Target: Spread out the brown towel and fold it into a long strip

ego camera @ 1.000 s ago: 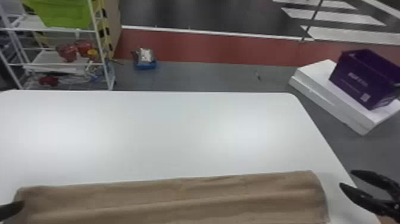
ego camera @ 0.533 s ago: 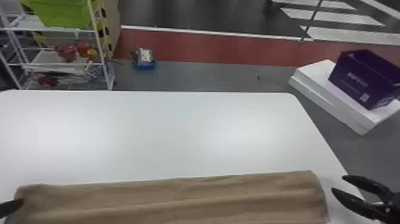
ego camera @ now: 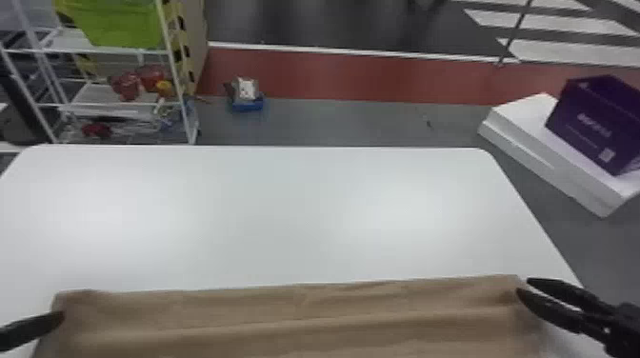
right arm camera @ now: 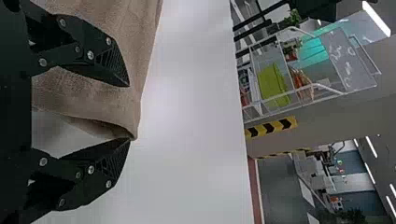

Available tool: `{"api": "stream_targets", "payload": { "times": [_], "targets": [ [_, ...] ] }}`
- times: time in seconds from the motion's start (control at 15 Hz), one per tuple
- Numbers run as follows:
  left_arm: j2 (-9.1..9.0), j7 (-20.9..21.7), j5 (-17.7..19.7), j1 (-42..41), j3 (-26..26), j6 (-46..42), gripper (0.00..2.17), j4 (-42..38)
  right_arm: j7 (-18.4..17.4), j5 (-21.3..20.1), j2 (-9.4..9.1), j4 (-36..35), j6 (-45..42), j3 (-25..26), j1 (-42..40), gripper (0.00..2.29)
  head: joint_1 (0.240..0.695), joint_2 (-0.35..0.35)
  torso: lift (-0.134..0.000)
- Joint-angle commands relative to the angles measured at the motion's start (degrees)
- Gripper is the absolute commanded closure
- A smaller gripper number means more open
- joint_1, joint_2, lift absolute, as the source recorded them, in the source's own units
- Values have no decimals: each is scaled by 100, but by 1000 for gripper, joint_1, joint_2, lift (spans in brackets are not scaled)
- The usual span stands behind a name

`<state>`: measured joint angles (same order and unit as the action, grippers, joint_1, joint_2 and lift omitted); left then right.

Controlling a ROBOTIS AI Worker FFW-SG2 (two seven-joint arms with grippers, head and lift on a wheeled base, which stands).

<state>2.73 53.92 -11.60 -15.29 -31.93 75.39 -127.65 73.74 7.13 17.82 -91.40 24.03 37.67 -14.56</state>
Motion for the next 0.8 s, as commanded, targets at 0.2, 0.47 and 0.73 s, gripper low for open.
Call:
{"api": "stream_targets", "payload": {
  "times": [0.2, 0.47, 0.73],
  "targets": [
    [26, -5, 8, 26, -24, -2, 1355, 12, 0, -71, 29, 35, 19, -23, 49, 1035, 695, -78, -123],
    [26, -5, 17, 79, -6, -2, 1355, 47, 9, -71, 64, 149, 1, 12, 49, 1453, 695, -91, -123],
    [26, -31, 17, 123, -24, -2, 1355, 91, 0, -1, 64, 211, -34, 39, 76, 1453, 695, -98, -123]
  ]
}}
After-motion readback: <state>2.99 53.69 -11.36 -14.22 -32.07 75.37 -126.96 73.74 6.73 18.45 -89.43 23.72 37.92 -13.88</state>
